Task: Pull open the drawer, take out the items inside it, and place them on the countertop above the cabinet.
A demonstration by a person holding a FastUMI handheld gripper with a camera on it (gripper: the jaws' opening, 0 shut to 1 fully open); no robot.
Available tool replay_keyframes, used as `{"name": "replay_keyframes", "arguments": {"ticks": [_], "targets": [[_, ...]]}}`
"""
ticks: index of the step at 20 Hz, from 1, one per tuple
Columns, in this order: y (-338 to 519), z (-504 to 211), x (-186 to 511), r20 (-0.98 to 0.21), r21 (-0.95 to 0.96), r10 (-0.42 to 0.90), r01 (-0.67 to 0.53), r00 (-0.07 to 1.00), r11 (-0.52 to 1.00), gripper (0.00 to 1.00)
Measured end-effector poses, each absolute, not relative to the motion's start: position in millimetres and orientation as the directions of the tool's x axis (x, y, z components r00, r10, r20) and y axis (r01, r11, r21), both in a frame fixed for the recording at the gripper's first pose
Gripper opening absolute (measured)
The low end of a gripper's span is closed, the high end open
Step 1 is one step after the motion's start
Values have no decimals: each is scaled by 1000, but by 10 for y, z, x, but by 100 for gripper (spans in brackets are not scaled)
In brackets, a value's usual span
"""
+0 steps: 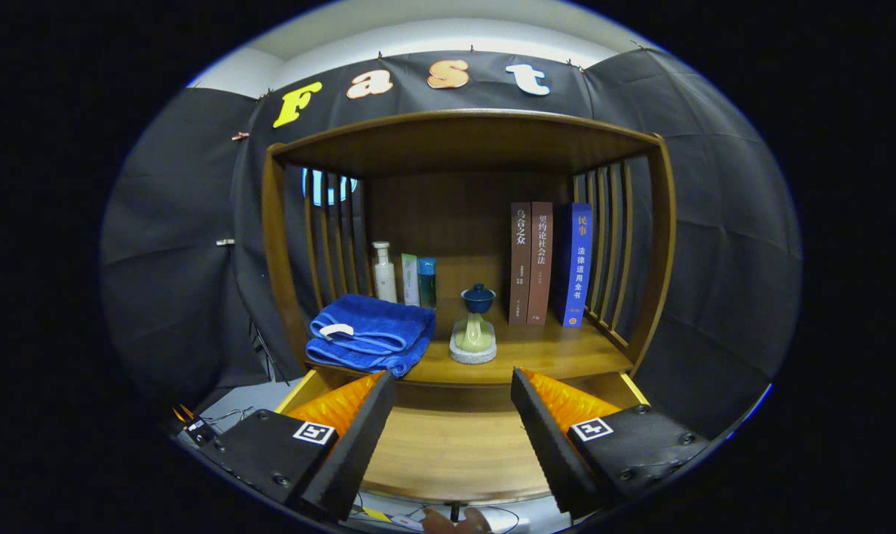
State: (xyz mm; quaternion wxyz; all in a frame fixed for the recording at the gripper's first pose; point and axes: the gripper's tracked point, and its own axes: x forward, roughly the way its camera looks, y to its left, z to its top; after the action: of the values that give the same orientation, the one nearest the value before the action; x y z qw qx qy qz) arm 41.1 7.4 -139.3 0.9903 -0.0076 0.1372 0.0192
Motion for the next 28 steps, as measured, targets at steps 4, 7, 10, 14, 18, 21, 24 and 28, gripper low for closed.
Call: {"name": "replay_keyframes", "arguments": {"ticks": [4, 7, 10, 14, 18, 21, 24, 28], "targets": [[77, -1683, -39, -206, -5, 26, -27, 978, 1000, 99], [10, -1988, -312, -181, -14, -9, 7, 983, 1000, 99], [-15, -2326, -515, -195, 22, -18, 23, 981, 999, 99], [-96, -2620, -541, -195, 5, -49, 51, 980, 999, 99], [-113, -2965, -475, -260, 26, -49, 58, 964, 998, 99], [-139, -3019, -408, -284, 57, -41, 60, 958, 997, 100], [-144, -3006, -394, -283, 50, -32, 48, 958, 998, 100], [-139, -3002, -326, -271, 49, -36, 52, 962, 997, 100]]}}
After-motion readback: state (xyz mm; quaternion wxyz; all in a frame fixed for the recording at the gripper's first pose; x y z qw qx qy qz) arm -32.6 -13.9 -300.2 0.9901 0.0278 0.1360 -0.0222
